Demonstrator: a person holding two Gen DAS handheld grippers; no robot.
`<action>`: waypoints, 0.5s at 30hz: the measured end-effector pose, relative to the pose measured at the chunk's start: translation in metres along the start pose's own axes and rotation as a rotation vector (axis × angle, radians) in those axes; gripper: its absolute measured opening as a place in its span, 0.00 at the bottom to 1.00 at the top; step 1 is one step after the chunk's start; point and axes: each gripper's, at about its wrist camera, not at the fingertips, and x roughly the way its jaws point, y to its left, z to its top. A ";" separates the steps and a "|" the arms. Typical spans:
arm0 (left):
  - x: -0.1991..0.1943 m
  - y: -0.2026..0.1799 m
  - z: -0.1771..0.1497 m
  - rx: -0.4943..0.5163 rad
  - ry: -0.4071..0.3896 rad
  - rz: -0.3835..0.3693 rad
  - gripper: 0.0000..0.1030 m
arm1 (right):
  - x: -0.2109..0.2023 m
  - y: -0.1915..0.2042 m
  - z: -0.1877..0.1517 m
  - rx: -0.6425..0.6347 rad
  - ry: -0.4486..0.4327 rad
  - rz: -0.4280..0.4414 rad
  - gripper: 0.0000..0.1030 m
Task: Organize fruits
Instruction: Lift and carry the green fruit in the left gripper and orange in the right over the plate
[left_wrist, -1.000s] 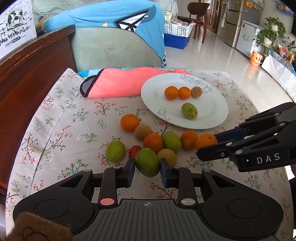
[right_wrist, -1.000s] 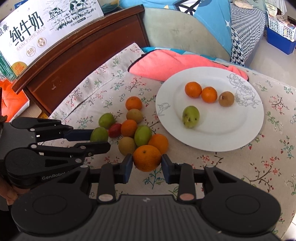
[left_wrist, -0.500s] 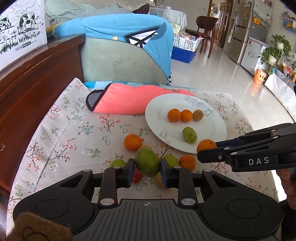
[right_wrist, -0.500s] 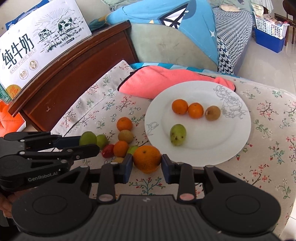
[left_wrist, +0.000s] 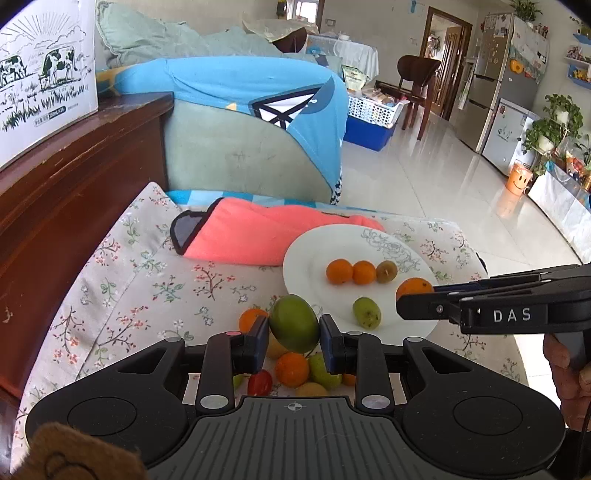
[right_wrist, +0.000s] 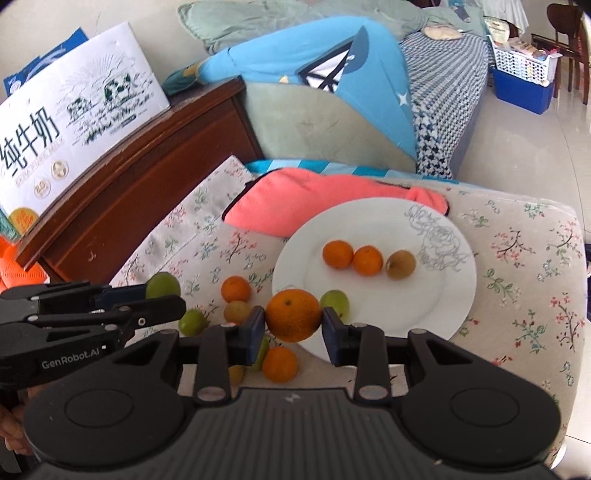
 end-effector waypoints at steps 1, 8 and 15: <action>0.000 -0.001 0.001 -0.002 -0.003 -0.004 0.26 | -0.001 -0.002 0.003 0.003 -0.004 -0.005 0.33; 0.004 -0.007 0.015 0.016 -0.019 0.000 0.26 | -0.008 -0.017 0.013 0.012 -0.037 -0.045 0.33; 0.016 -0.012 0.026 0.029 -0.020 0.002 0.26 | -0.007 -0.036 0.018 0.039 -0.038 -0.084 0.33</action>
